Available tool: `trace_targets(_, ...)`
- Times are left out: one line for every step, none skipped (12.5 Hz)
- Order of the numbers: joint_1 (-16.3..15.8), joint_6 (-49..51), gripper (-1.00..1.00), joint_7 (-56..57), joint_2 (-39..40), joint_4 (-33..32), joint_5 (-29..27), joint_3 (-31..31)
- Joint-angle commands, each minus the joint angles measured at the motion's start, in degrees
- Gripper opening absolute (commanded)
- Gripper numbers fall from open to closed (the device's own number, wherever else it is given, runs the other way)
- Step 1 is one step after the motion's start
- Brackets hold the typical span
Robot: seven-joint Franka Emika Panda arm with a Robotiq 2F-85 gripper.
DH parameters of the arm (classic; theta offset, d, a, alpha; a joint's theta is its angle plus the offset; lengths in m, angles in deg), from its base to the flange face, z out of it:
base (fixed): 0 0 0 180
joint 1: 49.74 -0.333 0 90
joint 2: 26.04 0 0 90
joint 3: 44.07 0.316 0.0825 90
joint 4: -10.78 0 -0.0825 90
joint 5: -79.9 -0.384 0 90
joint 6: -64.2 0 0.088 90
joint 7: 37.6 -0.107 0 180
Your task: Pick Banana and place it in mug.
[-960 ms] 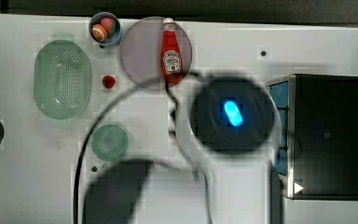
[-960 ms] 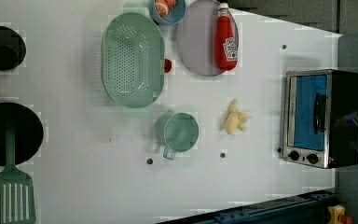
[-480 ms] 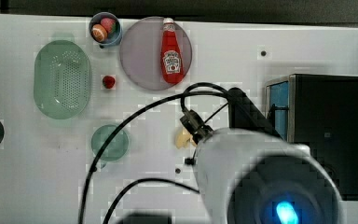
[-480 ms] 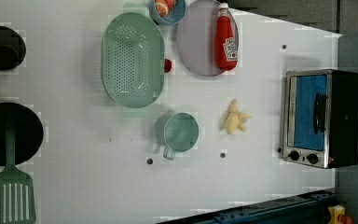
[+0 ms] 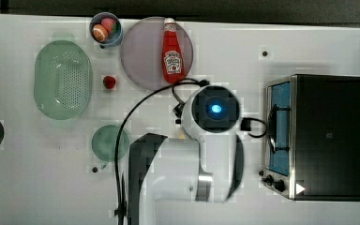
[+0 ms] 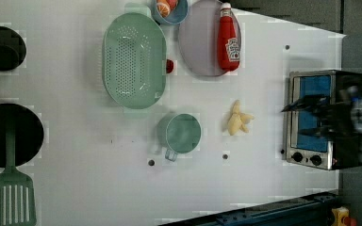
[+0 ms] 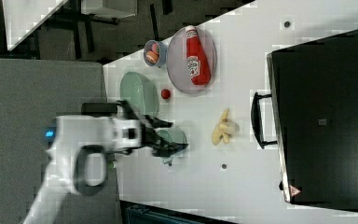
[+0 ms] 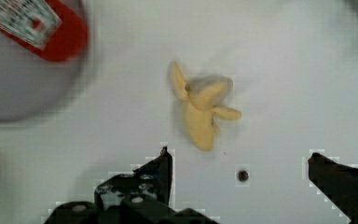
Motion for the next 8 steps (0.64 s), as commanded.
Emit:
trace_targets(-0.4,-9.9,1.0,2.8,2.4,-5.6,1.1,0.3)
trace_targets(-0.4,-12.4,1.0,3.7,4.6,-6.5,1.1,0.3)
trace_targets(-0.4,-17.6,1.0,8.5,8.9,-7.3,1.1,0.3)
trace_targets(-0.4,-20.9,1.0,12.0,11.3,-7.5,1.1,0.3)
trace_targets(-0.3,-23.8,1.0,14.2,13.7,-7.5,1.1,0.3)
trace_targets(-0.3,-26.4,1.0,14.4,16.0,-7.5,1.1,0.3)
trace_targets(-0.2,-28.9,1.0,14.4,18.0,-7.5,1.1,0.3)
trace_targets(-0.2,-30.8,1.0,14.4,19.7,-7.5,1.1,0.4)
